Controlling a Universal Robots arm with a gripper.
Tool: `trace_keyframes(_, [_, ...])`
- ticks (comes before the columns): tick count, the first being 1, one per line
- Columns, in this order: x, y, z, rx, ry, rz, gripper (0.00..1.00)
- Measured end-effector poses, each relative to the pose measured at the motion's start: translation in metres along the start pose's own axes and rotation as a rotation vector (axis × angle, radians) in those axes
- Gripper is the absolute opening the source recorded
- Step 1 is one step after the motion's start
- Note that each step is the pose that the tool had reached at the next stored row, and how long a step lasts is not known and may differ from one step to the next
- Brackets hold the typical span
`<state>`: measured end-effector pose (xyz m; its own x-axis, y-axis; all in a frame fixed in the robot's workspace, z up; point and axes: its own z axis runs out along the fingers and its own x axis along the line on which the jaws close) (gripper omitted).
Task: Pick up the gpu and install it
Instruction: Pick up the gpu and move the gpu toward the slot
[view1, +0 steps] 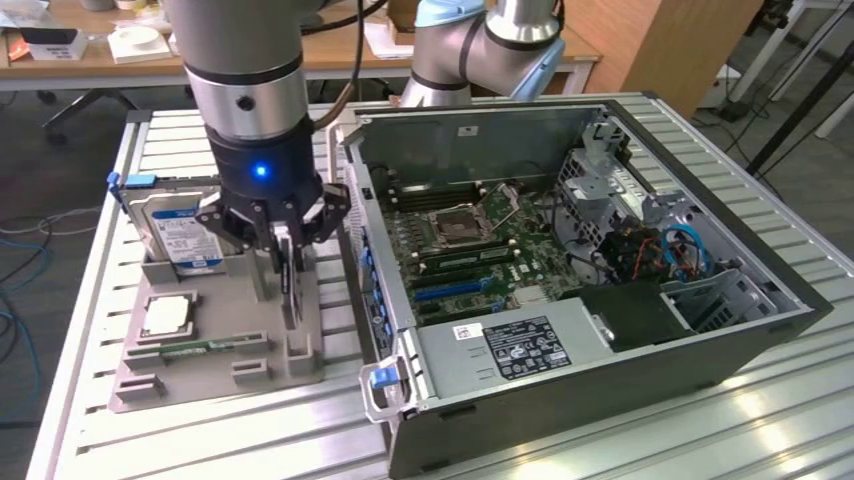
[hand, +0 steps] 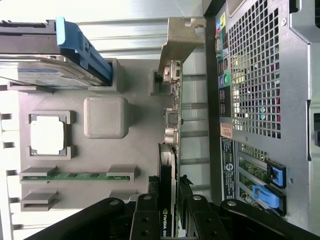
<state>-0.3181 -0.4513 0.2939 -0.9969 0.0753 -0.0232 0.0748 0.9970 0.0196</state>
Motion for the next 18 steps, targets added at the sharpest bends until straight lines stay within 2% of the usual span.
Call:
trace_keyframes(5, [0.0, 0.0001, -0.0037, 0.0001, 0.0, 0.0, 0.27])
trace_keyframes(18, [0.0, 0.0004, -0.0207, 0.0001, 0.0001, 0.0, 0.27])
